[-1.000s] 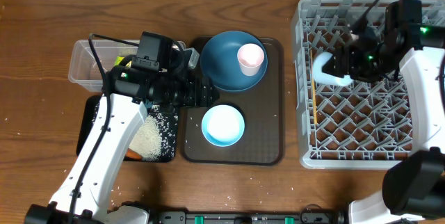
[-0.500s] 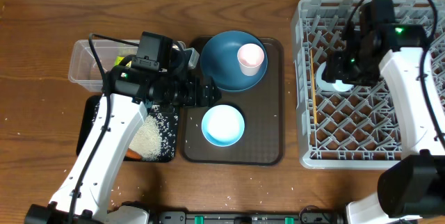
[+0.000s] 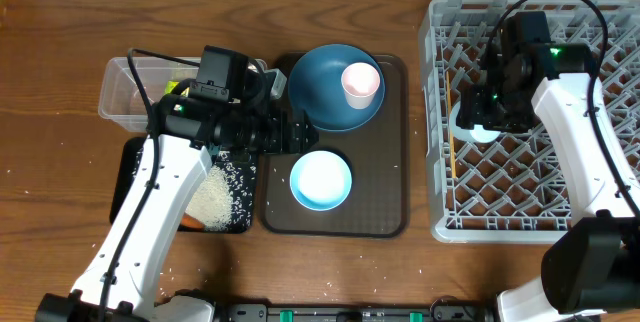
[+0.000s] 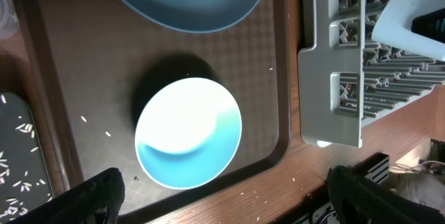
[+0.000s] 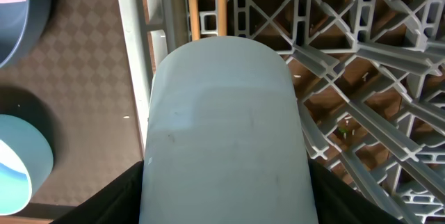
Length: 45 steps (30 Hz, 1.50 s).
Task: Sort waste into correct bins and load items into the dishwasher rack
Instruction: 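Lower the cup upside down into the rack and open right gripper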
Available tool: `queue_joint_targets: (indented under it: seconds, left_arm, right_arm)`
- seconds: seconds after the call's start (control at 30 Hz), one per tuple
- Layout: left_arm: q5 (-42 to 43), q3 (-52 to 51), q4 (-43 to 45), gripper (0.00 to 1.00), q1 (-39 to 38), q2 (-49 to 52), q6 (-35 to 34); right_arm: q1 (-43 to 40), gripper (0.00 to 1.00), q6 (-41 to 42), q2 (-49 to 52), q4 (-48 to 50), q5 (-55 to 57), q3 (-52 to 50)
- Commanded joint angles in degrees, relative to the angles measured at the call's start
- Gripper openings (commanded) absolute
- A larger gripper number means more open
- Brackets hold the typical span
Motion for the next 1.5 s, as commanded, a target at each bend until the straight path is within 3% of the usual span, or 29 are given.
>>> queue_joint_targets:
  seconds: [0.0,0.6,0.7,0.77,0.87,0.93,0.97,1.47]
  left_arm:
    - [-0.7,0.7,-0.2,0.95,0.1,-0.2,0.5]
    - [-0.7,0.7,-0.2,0.96,0.1,-0.2,0.5]
    - [-0.7,0.7,-0.1,0.96,0.1,-0.2,0.5]
    - [-0.7,0.7,-0.2,0.96,0.1,-0.2,0.5]
    - [-0.7,0.7,-0.2,0.96,0.1,-0.2,0.5]
    - [-0.7,0.7,-0.2,0.96,0.1,-0.2,0.5]
    - [-0.7,0.7,-0.2,0.96,0.1,-0.2,0.5]
    - [-0.7,0.7,-0.2,0.96,0.1,-0.2,0.5]
  right_arm:
    - [0.5,0.25,1.0,-1.3,0.5,0.8,-0.7]
    - [0.4,0.26,1.0,-1.3,8.9,2.3,-5.9]
    - [0.4,0.43,0.8,-1.3,9.8,2.3,-6.1]
    - [0.4,0.62,0.8,-1.3,10.1,2.3,-6.1]
    - [0.4,0.78,0.8,-1.3,10.4,2.3,-6.1]
    - [0.4,0.96,0.8,-1.3,10.6,2.3,-6.0]
    - [0.4,0.99,0.8,-1.3,10.7,2.3,-5.9]
    - [0.4,0.99,0.8,-1.3,2.8,2.3,4.2]
